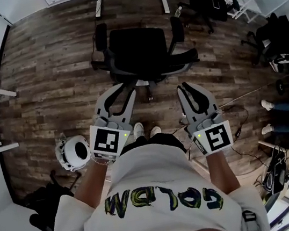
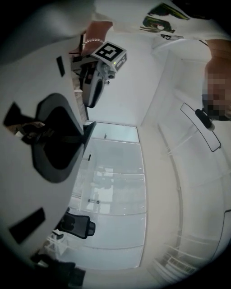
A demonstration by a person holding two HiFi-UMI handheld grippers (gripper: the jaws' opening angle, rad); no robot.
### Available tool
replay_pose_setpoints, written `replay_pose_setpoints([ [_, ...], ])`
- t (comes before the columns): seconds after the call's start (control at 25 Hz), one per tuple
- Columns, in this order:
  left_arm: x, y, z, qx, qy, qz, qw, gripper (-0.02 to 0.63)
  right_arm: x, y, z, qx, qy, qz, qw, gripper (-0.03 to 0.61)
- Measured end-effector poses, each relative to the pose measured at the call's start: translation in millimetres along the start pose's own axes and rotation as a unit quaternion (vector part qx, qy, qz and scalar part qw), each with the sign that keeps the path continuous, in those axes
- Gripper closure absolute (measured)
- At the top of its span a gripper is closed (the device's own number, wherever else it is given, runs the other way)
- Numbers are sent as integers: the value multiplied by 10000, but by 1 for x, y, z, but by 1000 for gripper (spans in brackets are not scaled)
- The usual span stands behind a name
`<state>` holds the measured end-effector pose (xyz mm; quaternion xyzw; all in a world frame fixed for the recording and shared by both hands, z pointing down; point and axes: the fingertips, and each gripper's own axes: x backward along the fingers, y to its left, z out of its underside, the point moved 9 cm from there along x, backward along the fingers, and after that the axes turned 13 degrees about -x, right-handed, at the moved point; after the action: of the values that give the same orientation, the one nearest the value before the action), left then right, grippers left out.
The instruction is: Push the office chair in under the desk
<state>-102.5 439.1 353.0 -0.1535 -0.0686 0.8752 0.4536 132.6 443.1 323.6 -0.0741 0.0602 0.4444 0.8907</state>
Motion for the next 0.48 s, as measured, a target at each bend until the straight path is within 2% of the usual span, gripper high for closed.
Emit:
replay_pose_setpoints([
  [0.2, -11, 20, 36, -872, 647, -71, 9941, 477, 1, -39, 29, 785, 681, 187, 9944, 474],
  [0.32, -24, 36, 65, -1453, 1103, -10, 9832, 454, -4, -69, 47, 1274, 1104, 336, 9851, 448],
  [0.48, -42, 61, 96, -2142, 1599, 9, 9636, 433, -18, -105, 72, 1823, 1653, 343, 9686, 408],
])
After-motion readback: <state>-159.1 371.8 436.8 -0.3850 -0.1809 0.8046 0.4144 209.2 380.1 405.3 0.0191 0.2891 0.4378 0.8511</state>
